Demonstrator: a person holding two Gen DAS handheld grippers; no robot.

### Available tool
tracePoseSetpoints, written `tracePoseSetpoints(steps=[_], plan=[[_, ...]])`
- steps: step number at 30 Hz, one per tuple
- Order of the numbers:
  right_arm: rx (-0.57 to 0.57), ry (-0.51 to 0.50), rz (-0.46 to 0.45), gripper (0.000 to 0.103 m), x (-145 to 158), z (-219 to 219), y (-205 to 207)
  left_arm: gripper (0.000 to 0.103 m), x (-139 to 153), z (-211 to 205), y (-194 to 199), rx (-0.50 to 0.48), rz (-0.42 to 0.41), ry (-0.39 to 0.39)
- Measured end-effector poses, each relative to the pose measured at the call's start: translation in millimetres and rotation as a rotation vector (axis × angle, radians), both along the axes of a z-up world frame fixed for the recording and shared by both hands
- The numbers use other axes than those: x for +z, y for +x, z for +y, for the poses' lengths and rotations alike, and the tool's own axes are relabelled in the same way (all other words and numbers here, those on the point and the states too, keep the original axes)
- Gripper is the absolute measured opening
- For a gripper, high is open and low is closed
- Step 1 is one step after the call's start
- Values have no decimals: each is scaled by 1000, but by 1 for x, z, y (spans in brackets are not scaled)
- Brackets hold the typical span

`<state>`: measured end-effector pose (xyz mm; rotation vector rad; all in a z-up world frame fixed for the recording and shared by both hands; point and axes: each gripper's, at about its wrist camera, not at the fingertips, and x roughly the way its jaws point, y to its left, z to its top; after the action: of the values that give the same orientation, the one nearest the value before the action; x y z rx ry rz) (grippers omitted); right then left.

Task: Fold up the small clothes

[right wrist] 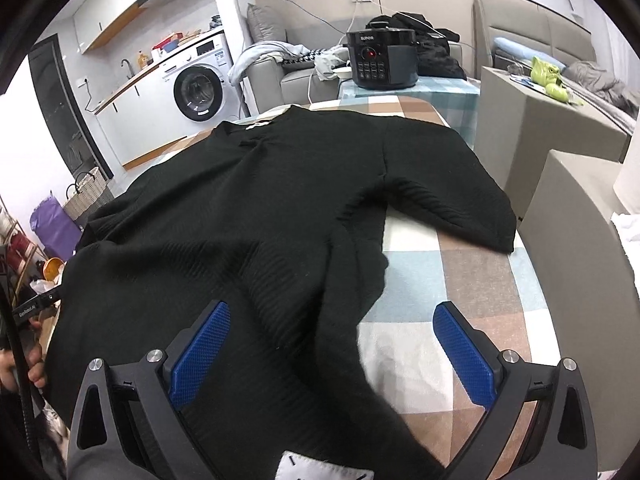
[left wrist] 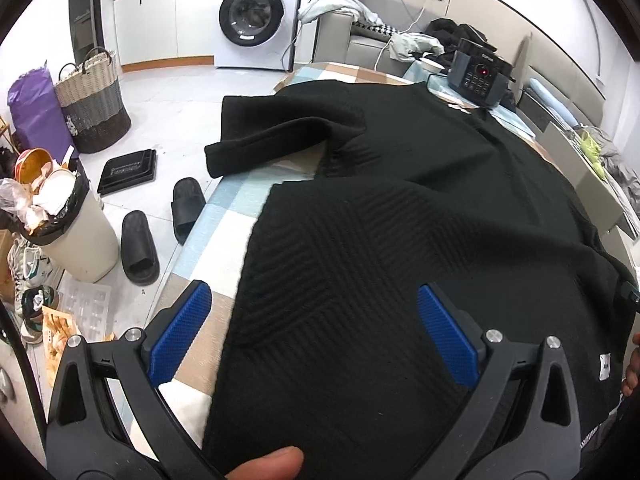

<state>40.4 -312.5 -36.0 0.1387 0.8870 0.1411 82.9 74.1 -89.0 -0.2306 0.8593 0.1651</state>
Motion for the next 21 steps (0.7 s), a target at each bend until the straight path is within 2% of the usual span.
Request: tracePoseSetpoints(steps=[4, 8, 11, 14, 16, 17, 19, 21], plan=[[-9, 27, 17, 103, -3, -5, 8, 91, -5, 17, 11, 15, 10, -19], [-32, 52, 35, 102, -7, -11, 12, 86, -11, 24, 29, 8, 5, -46], [-44, 63, 46, 96, -10, -15, 15, 75, -13, 22, 38, -4, 6, -61], [-37, 90, 70, 81, -15, -16, 21, 53, -16, 19, 48, -10, 16, -68], [-29, 109, 89, 60, -19, -14, 25, 20, -18, 18, 54, -21, 11, -82], [-24, 114, 93, 51, -20, -13, 26, 13, -18, 17, 55, -29, 7, -95], [-16, 123, 96, 10, -21, -11, 26, 7, -17, 14, 53, -37, -11, -106], [-28, 112, 88, 6, -20, -11, 22, 5, -12, 10, 46, -46, -33, -89]])
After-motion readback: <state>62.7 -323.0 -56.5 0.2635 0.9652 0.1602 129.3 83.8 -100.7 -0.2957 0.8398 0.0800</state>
